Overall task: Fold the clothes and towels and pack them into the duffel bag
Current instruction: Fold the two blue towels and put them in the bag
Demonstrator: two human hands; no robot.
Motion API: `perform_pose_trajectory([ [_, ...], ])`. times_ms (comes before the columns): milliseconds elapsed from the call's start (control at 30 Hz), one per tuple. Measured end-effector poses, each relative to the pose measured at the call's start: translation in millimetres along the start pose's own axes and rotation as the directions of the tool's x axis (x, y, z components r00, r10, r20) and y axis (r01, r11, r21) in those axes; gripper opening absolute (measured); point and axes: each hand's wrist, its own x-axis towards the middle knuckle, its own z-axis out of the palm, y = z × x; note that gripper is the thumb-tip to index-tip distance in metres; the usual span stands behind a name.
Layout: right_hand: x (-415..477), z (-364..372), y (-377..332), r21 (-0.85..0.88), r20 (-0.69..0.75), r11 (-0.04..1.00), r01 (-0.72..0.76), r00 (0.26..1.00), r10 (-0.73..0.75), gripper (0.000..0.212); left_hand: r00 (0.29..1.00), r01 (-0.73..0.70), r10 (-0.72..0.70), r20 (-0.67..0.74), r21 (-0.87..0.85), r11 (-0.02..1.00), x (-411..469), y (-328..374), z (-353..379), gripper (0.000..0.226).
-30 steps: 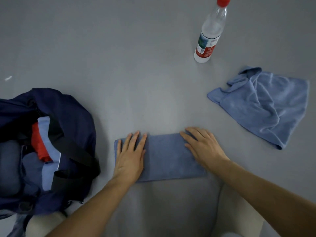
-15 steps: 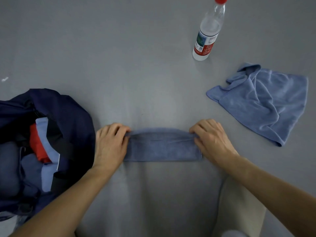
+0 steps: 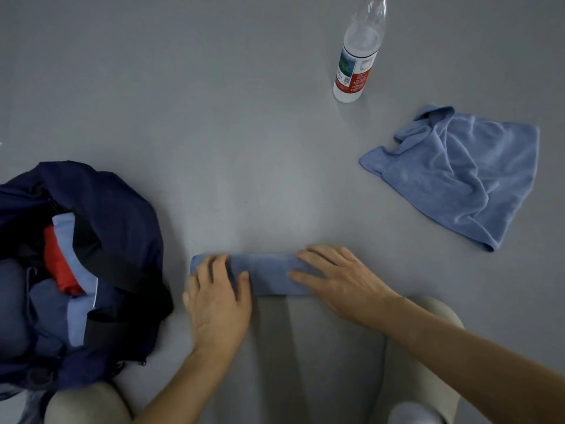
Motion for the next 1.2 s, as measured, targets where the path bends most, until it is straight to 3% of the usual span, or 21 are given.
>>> perform_pose_trajectory([
  [100,0,12,5,-0.071,0.223,0.997,0.026,0.975,-0.009,0.067,0.958,0.265,-0.243,0.152,-0.141,0.954,-2,26,31,0.085],
  [167,-1,12,7,-0.069,0.257,0.996,-0.048,0.964,0.064,0.062,0.955,0.255,-0.226,0.190,-0.142,0.957,5,30,49,0.090],
  [233,-5,11,3,-0.029,0.226,0.992,-0.119,0.966,0.123,0.053,0.987,0.059,-0.045,0.157,-0.087,0.994,23,23,57,0.086],
  [300,-13,12,-3,0.055,0.206,0.987,-0.154,0.968,0.140,0.055,0.964,-0.215,0.212,0.162,0.005,0.977,57,11,58,0.081],
  [400,-29,17,-14,0.166,0.276,0.973,-0.163,0.955,0.113,0.057,0.792,-0.589,0.556,0.251,0.074,0.805,120,9,45,0.079],
  [467,-32,20,-20,0.229,0.351,0.958,-0.171,0.933,0.083,0.065,0.694,-0.719,0.680,0.238,0.169,0.675,146,21,31,0.080],
  [500,-28,17,-21,0.273,0.402,0.940,-0.203,0.912,0.080,0.072,0.683,-0.731,0.700,0.212,0.193,0.655,149,27,25,0.079],
  [600,-15,12,-18,0.270,0.402,0.951,-0.153,0.915,0.033,0.079,0.758,-0.651,0.649,0.061,0.116,0.750,115,36,27,0.069],
  [700,-14,20,-12,0.034,0.219,0.999,0.035,0.975,-0.041,0.081,0.858,-0.508,0.507,0.085,-0.014,0.861,58,27,51,0.067],
  [900,-12,24,-12,-0.041,0.000,0.992,0.119,0.993,-0.119,0.048,0.841,-0.507,0.470,0.269,0.087,0.857,48,12,62,0.072],
  [1033,-4,21,-22,0.021,-0.095,0.984,0.180,0.980,-0.177,0.019,0.834,-0.503,0.496,0.240,-0.036,0.863,51,15,42,0.072],
  [1133,0,22,-29,0.196,-0.006,0.977,0.081,0.997,-0.081,0.020,0.851,-0.482,0.523,0.039,-0.337,0.809,36,13,19,0.042],
  [1200,5,21,-34,0.364,0.072,0.915,-0.171,0.985,0.156,0.019,0.872,-0.338,0.461,0.164,-0.478,0.810,18,9,5,0.039],
])
